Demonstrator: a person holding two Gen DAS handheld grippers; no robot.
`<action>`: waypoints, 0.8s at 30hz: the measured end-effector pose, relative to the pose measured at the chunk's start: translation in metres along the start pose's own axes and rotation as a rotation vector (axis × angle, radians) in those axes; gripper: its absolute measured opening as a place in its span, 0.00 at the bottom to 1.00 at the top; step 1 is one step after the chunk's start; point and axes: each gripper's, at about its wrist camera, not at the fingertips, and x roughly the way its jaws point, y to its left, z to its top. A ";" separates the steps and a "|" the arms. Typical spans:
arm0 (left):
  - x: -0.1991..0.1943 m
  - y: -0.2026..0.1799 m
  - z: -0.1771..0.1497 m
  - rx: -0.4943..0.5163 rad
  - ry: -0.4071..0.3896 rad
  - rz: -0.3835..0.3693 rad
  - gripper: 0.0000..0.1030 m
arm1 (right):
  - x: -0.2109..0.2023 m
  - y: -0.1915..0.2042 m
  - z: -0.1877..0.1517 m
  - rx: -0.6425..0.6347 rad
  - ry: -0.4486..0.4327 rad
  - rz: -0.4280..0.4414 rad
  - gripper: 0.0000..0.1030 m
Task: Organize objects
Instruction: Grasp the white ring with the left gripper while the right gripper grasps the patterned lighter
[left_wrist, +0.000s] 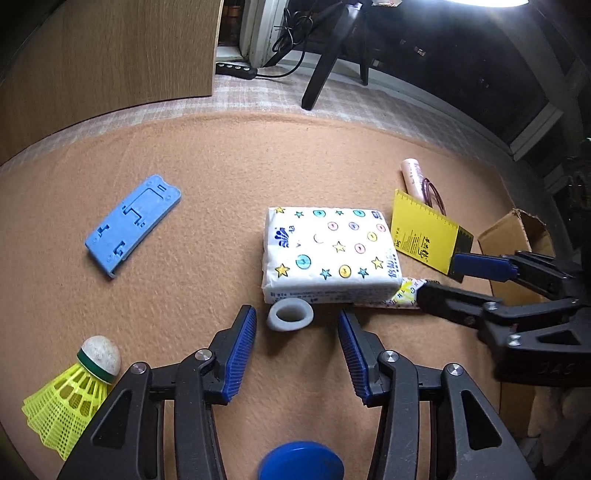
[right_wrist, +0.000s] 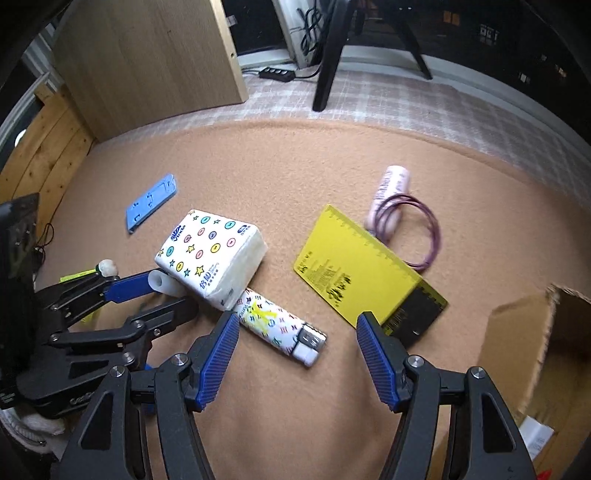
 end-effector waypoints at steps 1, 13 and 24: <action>0.000 0.001 0.001 0.003 0.000 0.000 0.48 | 0.004 0.002 0.001 -0.009 0.003 0.004 0.61; -0.003 0.015 -0.002 0.010 -0.007 0.005 0.30 | 0.016 0.026 -0.001 -0.103 0.045 -0.016 0.40; -0.006 0.011 -0.012 0.043 -0.006 -0.008 0.19 | 0.011 0.042 -0.024 -0.150 0.085 -0.007 0.22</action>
